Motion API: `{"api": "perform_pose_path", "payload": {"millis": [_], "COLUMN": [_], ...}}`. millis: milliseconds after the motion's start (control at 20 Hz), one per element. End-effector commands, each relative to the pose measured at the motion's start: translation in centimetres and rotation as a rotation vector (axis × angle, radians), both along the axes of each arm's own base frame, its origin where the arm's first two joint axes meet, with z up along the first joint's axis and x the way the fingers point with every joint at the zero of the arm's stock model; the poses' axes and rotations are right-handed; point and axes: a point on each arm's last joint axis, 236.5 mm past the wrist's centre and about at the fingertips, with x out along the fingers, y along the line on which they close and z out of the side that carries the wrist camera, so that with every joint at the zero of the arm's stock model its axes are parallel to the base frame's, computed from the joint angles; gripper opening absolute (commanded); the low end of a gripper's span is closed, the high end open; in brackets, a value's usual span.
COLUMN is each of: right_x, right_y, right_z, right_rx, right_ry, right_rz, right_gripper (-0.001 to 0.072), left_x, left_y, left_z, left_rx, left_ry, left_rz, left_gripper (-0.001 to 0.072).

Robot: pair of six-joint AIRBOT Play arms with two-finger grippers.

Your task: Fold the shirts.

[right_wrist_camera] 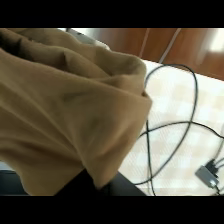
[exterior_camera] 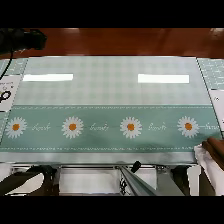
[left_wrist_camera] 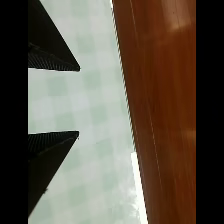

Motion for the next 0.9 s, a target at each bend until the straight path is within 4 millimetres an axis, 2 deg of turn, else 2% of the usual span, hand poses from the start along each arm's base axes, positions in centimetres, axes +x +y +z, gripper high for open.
{"api": "perform_pose_path", "payload": {"millis": [0,100,150,250,400,500,550,600,650,700,750,850], "right_x": [-1.7,-1.7,-1.7,-1.8,-1.6,-0.2,1.9,5.2,8.8,12.6,15.8,20.9], "right_y": [0.4,0.4,0.4,0.4,-0.1,-1.5,-2.5,-3.5,-4.0,-4.0,-3.6,-2.5], "right_z": [-0.1,-0.1,-0.1,0.0,0.0,-0.3,-0.7,-1.2,-1.3,-1.1,-0.7,0.1], "right_rx": [0.016,0.028,0.031,0.034,0.015,-0.027,-0.055,-0.087,-0.104,-0.118,-0.123,-0.095], "right_ry": [0.080,0.086,0.090,0.096,0.093,0.042,-0.032,-0.149,-0.271,-0.402,-0.516,-0.731], "right_rz": [-0.003,0.022,0.028,0.037,0.051,0.106,0.165,0.259,0.364,0.476,0.553,0.630], "right_gripper": [0.0055,0.0269,0.0309,0.0376,0.0405,0.0420,0.0420,0.0422,0.0443,0.0444,0.0447,0.0523], "left_x": [0.3,0.3,0.3,0.3,0.3,0.2,0.0,-0.4,-1.1,-1.9,-2.9,-4.8], "left_y": [1.3,1.6,1.7,1.7,1.7,1.7,1.6,1.3,1.0,0.6,0.0,-1.3], "left_z": [0.3,0.2,0.2,0.2,0.2,0.0,-0.4,-1.0,-2.1,-3.3,-4.7,-7.1], "left_rx": [0.009,0.022,0.029,0.029,0.029,0.029,0.030,0.031,0.034,0.037,0.036,0.020], "left_ry": [-0.016,-0.016,-0.016,-0.016,-0.015,-0.006,0.012,0.045,0.097,0.156,0.226,0.357], "left_rz": [0.028,0.033,0.034,0.034,0.034,0.032,0.026,0.016,0.000,-0.019,-0.041,-0.073], "left_gripper": [0.0443,0.0443,0.0443,0.0443,0.0443,0.0444,0.0444,0.0449,0.0508,0.0599,0.0658,0.0672]}}
